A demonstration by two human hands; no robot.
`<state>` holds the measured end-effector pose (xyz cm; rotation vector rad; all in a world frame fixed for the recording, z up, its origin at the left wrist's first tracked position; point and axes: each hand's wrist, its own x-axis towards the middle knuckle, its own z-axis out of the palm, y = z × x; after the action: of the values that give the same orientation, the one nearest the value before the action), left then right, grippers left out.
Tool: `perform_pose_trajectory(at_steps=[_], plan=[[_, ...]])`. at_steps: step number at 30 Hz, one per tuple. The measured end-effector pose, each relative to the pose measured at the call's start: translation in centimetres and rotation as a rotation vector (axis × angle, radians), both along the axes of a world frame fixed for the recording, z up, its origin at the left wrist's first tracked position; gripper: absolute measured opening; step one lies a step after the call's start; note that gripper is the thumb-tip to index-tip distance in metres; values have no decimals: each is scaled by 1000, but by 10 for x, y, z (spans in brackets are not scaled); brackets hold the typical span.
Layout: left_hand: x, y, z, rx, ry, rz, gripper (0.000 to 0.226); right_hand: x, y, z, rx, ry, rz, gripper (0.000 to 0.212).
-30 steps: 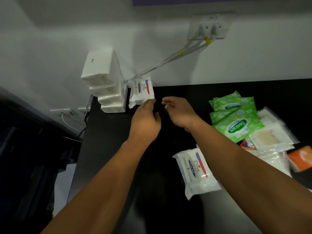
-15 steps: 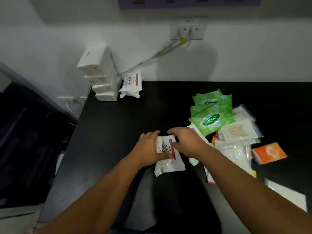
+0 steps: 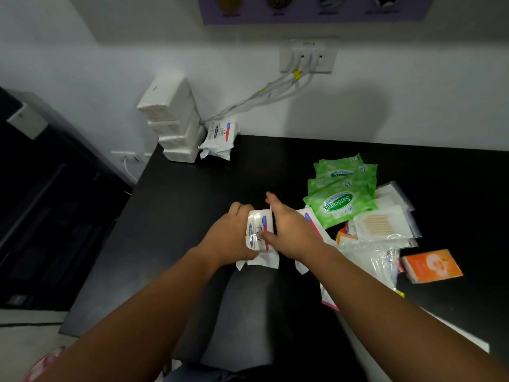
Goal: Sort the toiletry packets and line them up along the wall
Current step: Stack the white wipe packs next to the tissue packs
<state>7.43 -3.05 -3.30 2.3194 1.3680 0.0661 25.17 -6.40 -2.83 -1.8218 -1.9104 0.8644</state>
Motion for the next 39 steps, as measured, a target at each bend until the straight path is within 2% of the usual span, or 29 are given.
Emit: perform_pose_trajectory(at_steps=[3,5,9,14,16,19,22,30,35,39], plan=[[-6,12,14,73,-87,70,88,-12,12,-3,75,228,-202,93],[-11,22,24,121,-130,113,88,-21,24,-6,4,356,-268,87],[-22,51,39,178,-188,107,88,-39,52,-6,-78,587,-329,40],[-37,93,47,223,-296,196,100,-64,99,11,-52,777,-471,24],[-43,111,43,274,-415,271,95,-75,125,19,-21,779,-518,26],[-46,139,41,312,-533,334,75,-85,164,30,23,741,-610,32],[-45,169,43,238,-489,366,54,-92,194,35,57,691,-588,33],[-34,219,29,178,-517,324,33,-104,246,13,83,593,-712,28],[-30,229,16,205,-352,277,41,-110,257,4,92,601,-739,27],[-32,239,15,144,-175,158,55,-109,261,7,89,552,-721,28]])
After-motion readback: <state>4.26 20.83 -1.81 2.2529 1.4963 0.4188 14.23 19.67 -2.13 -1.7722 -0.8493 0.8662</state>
